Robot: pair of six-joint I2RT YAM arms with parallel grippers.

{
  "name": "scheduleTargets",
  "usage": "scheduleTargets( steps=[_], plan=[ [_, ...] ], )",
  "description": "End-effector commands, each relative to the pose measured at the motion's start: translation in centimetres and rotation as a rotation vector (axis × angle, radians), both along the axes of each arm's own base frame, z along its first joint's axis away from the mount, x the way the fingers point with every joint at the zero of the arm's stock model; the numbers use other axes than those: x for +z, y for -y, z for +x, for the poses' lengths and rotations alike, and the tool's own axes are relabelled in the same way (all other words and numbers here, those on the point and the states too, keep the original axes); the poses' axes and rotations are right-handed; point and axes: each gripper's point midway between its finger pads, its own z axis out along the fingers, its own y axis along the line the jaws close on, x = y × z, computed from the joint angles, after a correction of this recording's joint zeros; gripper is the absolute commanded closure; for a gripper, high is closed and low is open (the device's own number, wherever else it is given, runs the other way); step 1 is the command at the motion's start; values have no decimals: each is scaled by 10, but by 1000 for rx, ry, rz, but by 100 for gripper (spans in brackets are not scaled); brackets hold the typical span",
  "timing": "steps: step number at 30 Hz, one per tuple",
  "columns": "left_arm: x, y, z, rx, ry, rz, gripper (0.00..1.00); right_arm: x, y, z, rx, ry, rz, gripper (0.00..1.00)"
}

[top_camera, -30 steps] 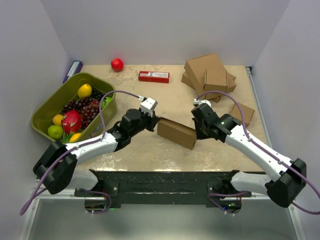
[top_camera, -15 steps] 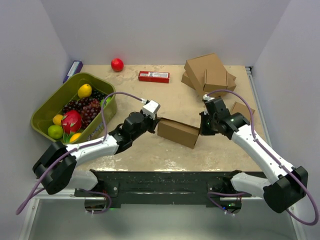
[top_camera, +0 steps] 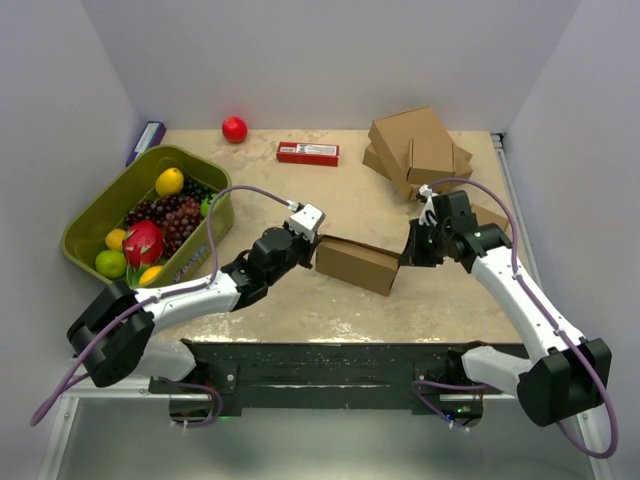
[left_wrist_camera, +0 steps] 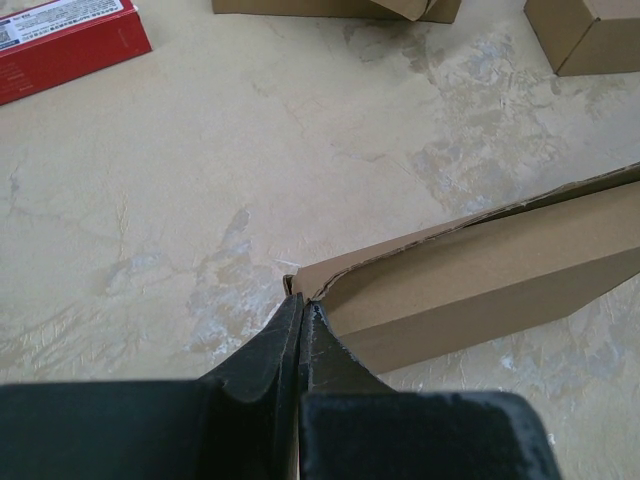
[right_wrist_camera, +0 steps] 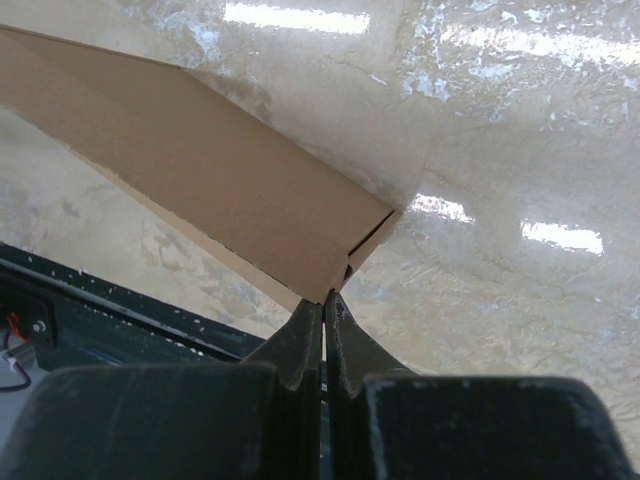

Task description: Fold the paper box

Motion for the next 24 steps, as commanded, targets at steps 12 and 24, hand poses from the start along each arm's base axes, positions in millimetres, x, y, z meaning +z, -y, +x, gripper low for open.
scheduleTargets(
  steps=[12,24],
  plan=[
    [-67,-21,-26,-28,-137,202,100,14,-9,8,48,36,141,100],
    [-66,-20,-27,-31,-133,205,100,18,-12,10,34,43,187,100]
  ],
)
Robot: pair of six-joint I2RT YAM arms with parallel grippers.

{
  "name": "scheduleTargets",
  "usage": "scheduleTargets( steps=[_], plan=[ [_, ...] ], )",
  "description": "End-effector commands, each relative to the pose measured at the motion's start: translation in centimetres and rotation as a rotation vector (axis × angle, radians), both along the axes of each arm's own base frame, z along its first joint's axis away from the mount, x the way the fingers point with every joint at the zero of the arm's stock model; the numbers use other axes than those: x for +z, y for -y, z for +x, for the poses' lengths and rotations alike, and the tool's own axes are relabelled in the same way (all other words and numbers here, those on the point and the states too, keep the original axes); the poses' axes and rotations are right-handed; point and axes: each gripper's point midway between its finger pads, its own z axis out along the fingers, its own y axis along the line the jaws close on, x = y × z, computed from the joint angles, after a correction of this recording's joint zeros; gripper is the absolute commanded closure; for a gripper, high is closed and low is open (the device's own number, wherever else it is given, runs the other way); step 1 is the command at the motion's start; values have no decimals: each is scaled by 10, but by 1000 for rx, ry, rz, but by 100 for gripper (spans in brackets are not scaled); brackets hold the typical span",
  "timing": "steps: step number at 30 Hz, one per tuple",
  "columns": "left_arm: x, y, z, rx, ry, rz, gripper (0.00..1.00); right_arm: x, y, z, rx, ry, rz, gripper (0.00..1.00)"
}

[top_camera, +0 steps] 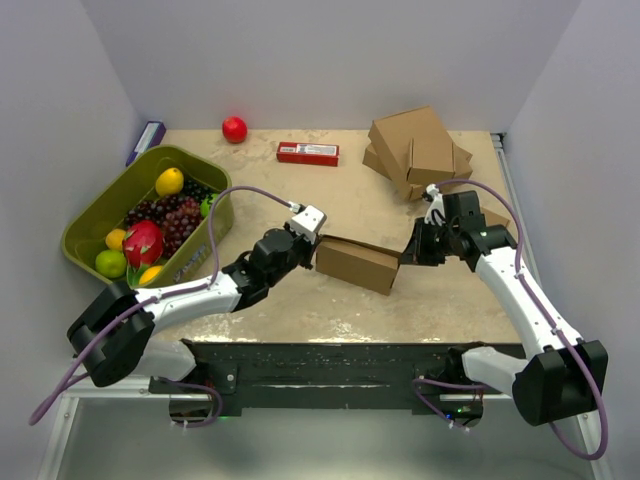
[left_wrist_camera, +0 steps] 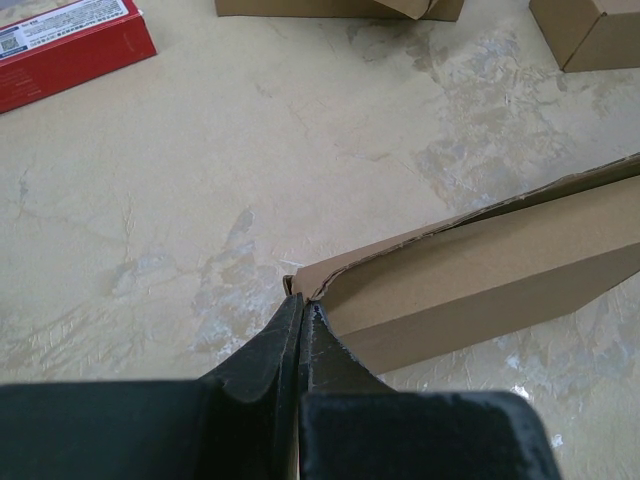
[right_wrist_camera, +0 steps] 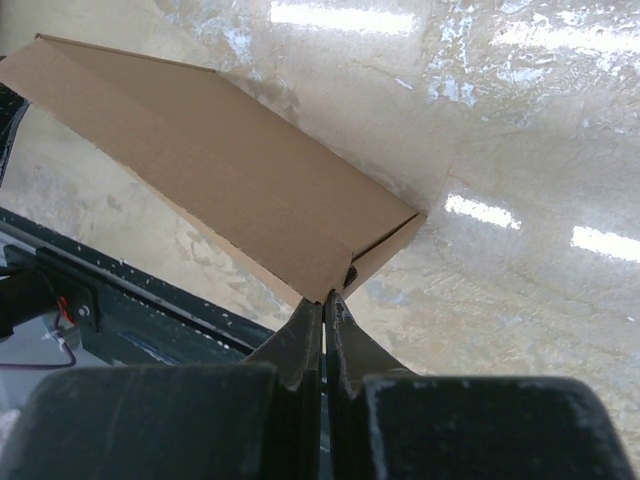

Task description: Fold the paper box

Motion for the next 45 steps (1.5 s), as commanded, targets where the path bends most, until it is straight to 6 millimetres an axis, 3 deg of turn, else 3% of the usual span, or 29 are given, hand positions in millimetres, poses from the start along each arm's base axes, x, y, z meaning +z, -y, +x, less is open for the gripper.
scheduleTargets(
  steps=[1,38,45],
  plan=[
    [-66,-20,-27,-33,-150,190,100,17,-12,8,25,64,79,100],
    [-67,-19,-29,-30,-142,209,100,25,-17,9,14,74,137,100],
    [-65,-16,-29,-34,-144,194,100,17,3,7,-1,101,17,100]
  ],
)
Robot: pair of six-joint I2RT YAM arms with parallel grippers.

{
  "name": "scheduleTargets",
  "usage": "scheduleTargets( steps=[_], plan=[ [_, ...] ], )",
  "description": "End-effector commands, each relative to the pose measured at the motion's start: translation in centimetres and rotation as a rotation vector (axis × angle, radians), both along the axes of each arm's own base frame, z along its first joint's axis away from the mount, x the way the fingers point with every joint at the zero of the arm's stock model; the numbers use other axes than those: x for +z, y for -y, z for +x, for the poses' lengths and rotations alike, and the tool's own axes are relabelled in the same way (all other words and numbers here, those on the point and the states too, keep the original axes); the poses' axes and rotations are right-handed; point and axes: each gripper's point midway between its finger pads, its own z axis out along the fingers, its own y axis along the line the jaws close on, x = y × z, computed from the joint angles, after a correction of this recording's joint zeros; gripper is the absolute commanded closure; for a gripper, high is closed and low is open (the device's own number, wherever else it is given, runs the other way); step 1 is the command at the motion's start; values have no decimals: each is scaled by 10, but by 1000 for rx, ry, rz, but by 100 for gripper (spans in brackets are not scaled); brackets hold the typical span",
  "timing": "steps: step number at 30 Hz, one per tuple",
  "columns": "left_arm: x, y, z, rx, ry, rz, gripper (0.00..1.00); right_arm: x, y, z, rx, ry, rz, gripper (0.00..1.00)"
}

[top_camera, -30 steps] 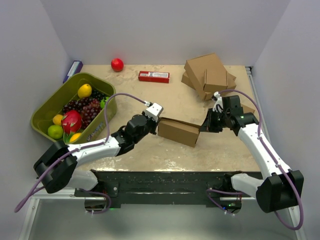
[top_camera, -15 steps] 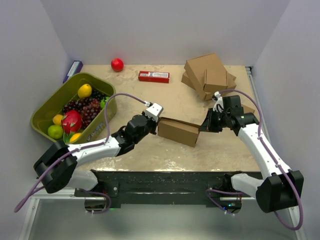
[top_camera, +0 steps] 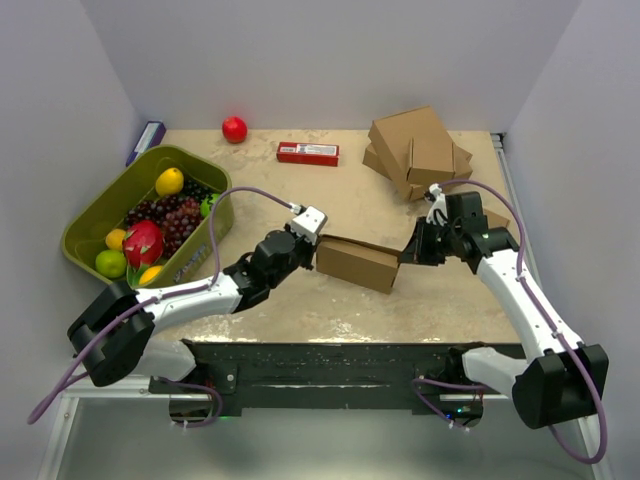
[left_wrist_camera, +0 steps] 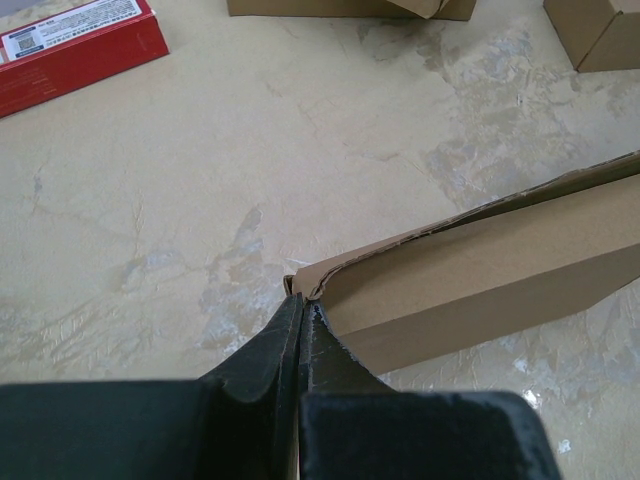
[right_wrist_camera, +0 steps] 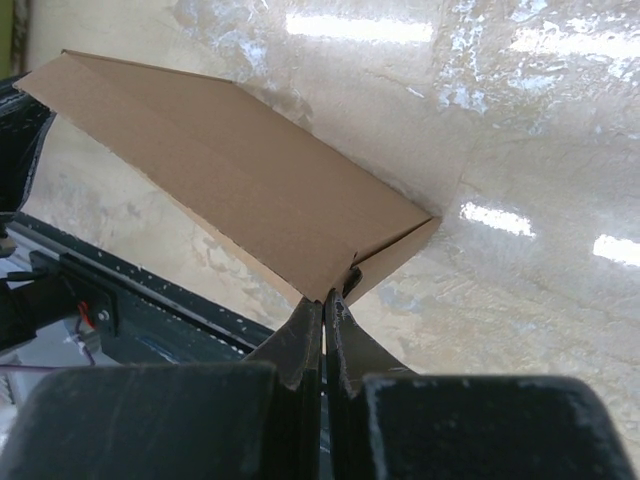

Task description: Fold the paper box

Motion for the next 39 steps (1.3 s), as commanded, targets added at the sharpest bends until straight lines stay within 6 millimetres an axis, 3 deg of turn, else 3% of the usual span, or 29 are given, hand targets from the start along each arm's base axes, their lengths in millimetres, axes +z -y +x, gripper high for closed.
scheduleTargets(
  steps=[1,16,31,36,38,39],
  plan=[
    [-64,-13,-30,-58,-159,174,100,12,7,3,17,95,-40,100],
    [-55,0,-32,-85,-171,122,100,-7,29,-4,-30,111,-163,100],
    [-49,13,-26,-70,-249,134,100,-29,21,-16,-47,41,-344,100],
    [-50,12,-26,-77,-241,155,100,-17,24,-13,-72,54,-359,100],
    [-55,9,-26,-78,-239,177,100,-3,21,-11,-85,73,-333,84],
    [-56,8,-26,-77,-236,182,100,2,20,-10,-90,84,-322,64]
  ],
)
